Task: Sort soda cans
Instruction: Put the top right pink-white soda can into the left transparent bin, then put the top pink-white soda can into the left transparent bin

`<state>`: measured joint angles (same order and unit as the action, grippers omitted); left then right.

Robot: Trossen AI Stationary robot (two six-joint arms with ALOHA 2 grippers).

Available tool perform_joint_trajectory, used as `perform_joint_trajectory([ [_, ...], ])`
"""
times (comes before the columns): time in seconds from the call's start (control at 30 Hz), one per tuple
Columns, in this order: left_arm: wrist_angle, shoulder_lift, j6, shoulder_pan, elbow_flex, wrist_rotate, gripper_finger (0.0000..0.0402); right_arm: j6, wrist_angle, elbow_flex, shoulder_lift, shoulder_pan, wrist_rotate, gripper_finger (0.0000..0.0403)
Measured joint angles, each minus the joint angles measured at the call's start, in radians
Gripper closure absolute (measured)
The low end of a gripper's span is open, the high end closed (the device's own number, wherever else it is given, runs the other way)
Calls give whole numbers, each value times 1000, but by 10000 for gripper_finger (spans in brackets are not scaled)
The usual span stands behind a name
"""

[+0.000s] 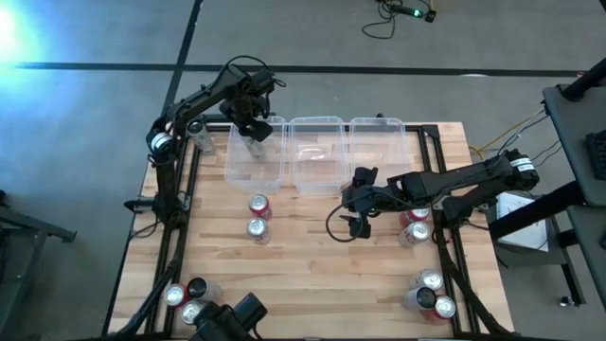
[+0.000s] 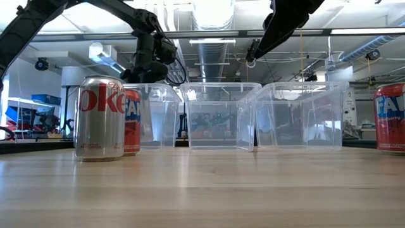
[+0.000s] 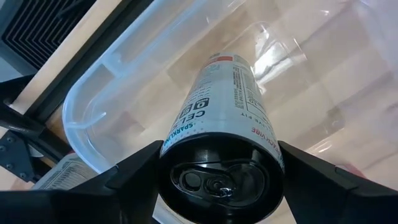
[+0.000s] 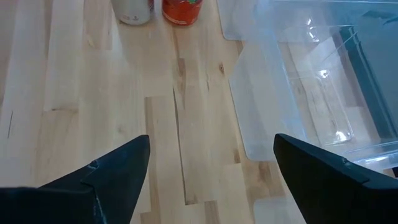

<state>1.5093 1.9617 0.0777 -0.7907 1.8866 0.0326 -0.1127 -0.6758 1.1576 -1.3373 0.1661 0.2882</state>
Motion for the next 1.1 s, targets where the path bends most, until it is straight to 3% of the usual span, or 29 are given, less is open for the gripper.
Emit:
perform_joint_trajectory([
  [0.57,37,-3,16,-2,12,-24,66,8,-1,0,0,13,0,61],
  [0.97,62,-19,56,-8,355,-3,70,-6,-16,0,0,19,0,64],
  [1.1,62,-29,91,-40,392,15,70,-23,-36,0,0,35,0,66],
])
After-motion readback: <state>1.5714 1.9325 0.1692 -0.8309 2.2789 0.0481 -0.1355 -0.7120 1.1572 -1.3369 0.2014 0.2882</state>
